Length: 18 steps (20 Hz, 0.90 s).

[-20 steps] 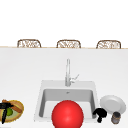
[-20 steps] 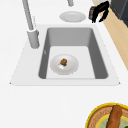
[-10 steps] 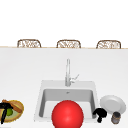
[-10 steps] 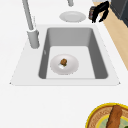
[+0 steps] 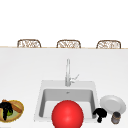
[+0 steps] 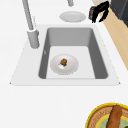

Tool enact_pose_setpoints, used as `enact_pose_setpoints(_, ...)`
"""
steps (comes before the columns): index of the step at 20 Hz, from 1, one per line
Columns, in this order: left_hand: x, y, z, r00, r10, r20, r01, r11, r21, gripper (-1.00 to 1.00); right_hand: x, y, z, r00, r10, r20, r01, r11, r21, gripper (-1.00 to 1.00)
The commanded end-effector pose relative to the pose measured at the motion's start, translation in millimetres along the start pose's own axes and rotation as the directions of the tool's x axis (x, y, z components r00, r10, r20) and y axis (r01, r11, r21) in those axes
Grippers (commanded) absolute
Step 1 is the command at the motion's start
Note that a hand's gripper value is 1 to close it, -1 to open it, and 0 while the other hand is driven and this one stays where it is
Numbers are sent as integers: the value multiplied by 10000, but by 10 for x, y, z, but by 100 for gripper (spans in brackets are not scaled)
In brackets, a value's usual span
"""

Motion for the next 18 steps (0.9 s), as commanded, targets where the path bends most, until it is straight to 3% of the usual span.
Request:
enact_pose_setpoints(1,-18,-67,1,9998,148,-106,-147,9998,126,100,0,0,0,10000,0,0,0,10000,0,0)
enact_pose_setpoints(6,19,-111,-6,9994,-242,-259,243,9997,63,100,0,0,0,10000,0,0,0,10000,0,0)
enact_pose_setpoints(7,96,-24,-5,9989,-423,-213,426,9990,152,-100,0,0,0,10000,0,0,0,10000,0,0)
enact_pose_setpoints(9,231,61,-6,9960,-834,-328,846,9957,367,-100,0,0,0,10000,0,0,0,10000,0,0)
enact_pose_setpoints(12,343,144,36,9981,-579,-197,584,9979,278,-100,0,0,0,10000,0,0,0,10000,0,0)
enact_pose_setpoints(14,448,228,75,9981,-609,-31,609,9975,365,-100,0,0,0,10000,0,0,0,10000,0,0)
enact_pose_setpoints(15,426,261,63,9982,-599,-8,599,9975,385,-100,0,0,0,10000,0,0,0,10000,0,0)
enact_pose_setpoints(17,324,244,50,9955,-936,172,925,9941,560,-100,0,0,0,10000,0,0,0,10000,0,0)
enact_pose_setpoints(18,203,188,38,9958,-891,187,877,9940,657,-100,0,0,0,10000,0,0,0,10000,0,0)
